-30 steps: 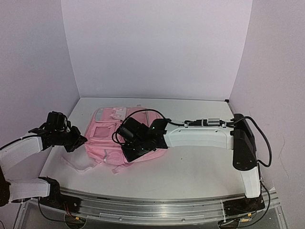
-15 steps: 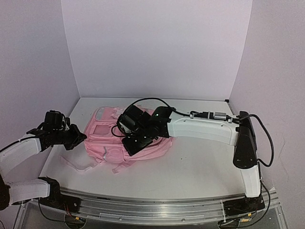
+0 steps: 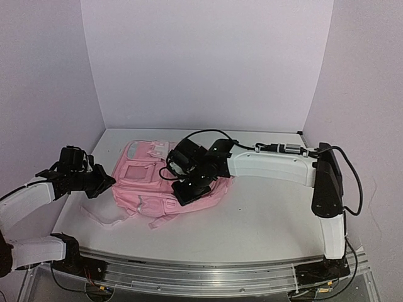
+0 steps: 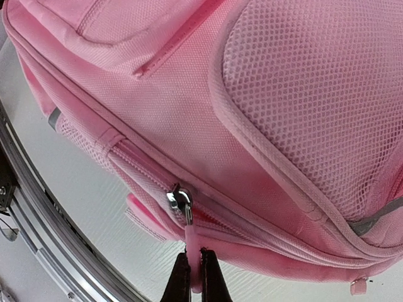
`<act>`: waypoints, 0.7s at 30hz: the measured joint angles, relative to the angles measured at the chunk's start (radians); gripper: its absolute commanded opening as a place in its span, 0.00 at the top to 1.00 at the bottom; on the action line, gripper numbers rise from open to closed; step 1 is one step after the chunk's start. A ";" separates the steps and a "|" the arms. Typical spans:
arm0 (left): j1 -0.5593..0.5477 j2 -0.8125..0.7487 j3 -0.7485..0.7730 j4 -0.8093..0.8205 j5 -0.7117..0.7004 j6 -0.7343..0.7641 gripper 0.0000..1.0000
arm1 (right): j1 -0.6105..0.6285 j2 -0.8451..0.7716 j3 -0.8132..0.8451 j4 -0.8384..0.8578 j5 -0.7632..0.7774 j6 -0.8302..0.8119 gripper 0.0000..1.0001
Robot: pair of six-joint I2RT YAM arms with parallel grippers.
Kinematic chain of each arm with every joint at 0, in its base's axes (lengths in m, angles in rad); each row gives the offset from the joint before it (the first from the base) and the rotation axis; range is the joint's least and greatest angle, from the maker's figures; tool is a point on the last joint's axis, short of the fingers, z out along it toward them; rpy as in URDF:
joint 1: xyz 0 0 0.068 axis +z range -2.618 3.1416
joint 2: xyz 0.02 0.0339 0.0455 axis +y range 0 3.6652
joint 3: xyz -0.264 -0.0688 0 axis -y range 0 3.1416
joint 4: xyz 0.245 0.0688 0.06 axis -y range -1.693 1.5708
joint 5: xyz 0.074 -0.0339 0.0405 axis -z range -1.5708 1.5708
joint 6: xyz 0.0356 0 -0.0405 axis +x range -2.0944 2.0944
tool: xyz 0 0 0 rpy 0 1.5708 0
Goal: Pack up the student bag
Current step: Zip the student bag at the center of the board.
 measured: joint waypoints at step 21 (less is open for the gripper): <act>-0.008 0.006 0.000 0.010 -0.019 -0.001 1.00 | -0.073 -0.187 -0.265 0.022 0.151 -0.043 1.00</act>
